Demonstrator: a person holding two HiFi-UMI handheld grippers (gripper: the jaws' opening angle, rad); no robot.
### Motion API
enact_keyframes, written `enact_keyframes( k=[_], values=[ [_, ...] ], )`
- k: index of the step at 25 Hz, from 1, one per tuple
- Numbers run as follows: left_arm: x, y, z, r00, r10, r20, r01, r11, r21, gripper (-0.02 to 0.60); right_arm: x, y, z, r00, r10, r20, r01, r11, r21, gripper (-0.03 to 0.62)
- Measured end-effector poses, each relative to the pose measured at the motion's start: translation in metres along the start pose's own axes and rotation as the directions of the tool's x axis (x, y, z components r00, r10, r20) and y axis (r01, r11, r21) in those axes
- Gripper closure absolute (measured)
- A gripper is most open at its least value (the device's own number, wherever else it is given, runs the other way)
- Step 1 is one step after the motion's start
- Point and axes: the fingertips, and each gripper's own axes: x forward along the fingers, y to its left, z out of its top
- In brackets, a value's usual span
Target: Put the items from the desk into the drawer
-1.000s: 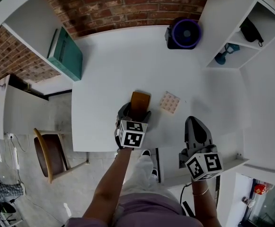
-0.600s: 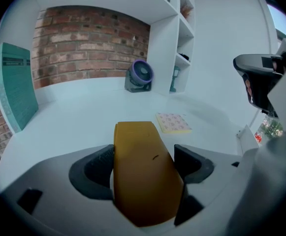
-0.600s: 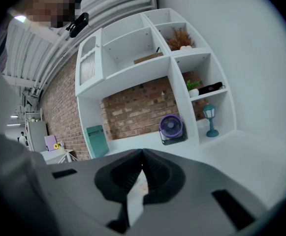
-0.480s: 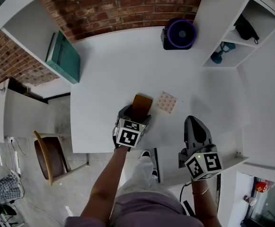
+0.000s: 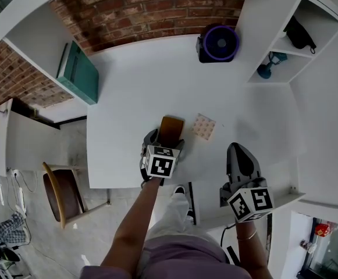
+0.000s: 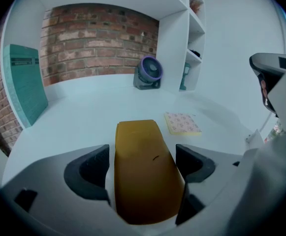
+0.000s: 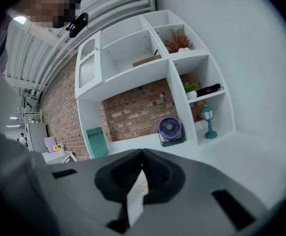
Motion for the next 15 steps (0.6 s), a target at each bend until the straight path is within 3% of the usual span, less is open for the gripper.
enact_keyframes(
  k=[6, 15],
  values=[
    [0.0047, -0.0012, -0.0027, 0.998, 0.046, -0.049, -0.049, 0.997, -0.066, 0.167, -0.0023, -0.003, -0.0001, 1.0, -0.003, 0.008, 0.003, 1.0, 0.003, 0.591],
    [0.005, 0.001, -0.0033, 0.998, 0.055, -0.019, -0.056, 0.997, -0.054, 0.166, -0.0033, 0.0, -0.0009, 1.0, -0.002, 0.002, 0.002, 1.0, 0.006, 0.591]
  ],
)
